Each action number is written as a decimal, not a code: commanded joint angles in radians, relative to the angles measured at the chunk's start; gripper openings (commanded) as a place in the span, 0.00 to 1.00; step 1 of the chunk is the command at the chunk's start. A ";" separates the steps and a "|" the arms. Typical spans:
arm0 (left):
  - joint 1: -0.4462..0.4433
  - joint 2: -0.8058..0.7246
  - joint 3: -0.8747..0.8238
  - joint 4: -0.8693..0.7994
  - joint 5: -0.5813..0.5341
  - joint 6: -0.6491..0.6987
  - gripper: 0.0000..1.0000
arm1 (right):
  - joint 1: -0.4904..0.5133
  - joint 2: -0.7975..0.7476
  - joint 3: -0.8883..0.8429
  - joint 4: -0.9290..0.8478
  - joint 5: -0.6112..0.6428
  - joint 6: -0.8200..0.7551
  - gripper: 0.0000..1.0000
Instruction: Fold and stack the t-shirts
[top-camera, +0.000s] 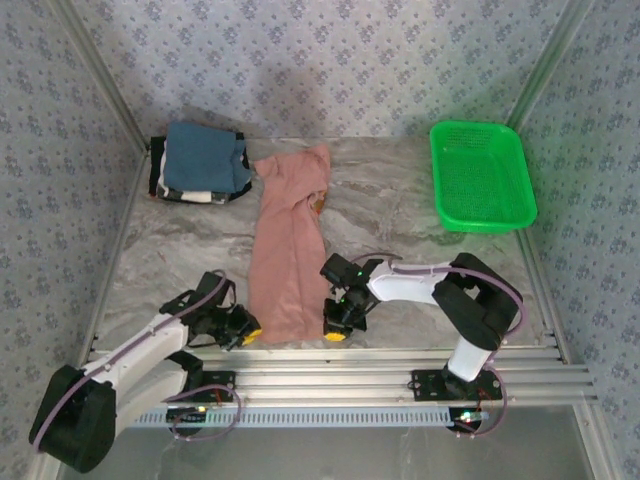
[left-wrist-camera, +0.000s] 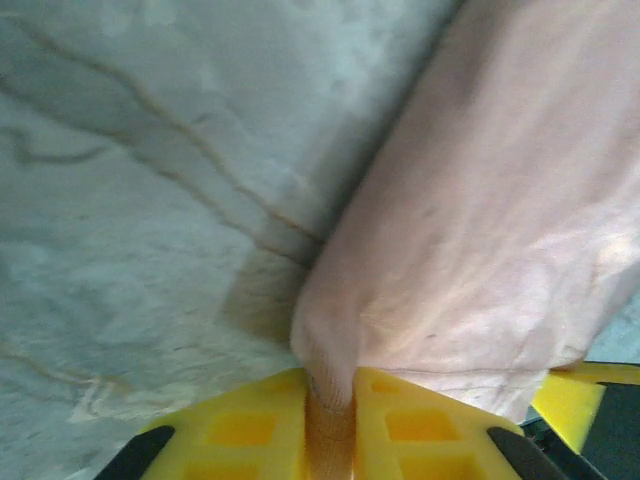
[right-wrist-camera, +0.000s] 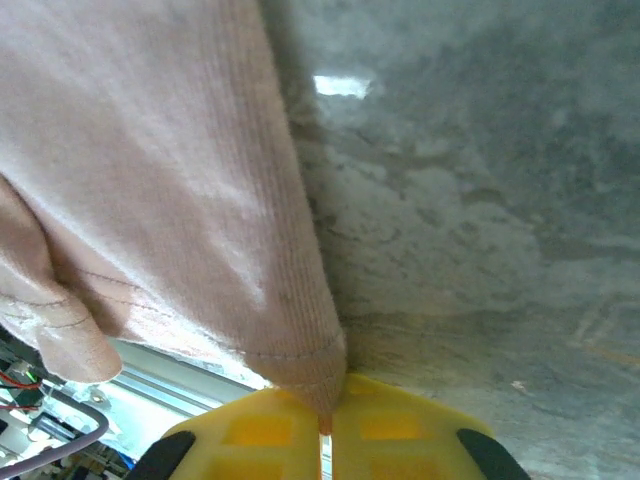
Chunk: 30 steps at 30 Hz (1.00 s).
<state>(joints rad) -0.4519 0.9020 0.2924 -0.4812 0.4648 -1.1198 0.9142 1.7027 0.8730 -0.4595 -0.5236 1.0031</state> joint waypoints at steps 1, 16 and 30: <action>-0.005 -0.063 0.022 -0.037 -0.030 0.021 0.09 | 0.008 0.007 0.006 0.148 0.082 -0.008 0.03; -0.048 -0.348 0.095 -0.338 -0.072 -0.032 0.02 | 0.043 -0.292 -0.041 -0.004 0.060 0.111 0.00; -0.191 -0.431 0.192 -0.501 -0.105 -0.171 0.02 | 0.153 -0.511 -0.146 0.025 0.013 0.360 0.00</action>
<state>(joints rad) -0.6189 0.4675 0.4435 -0.8822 0.3756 -1.1698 1.0443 1.2236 0.7368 -0.4404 -0.4908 1.2762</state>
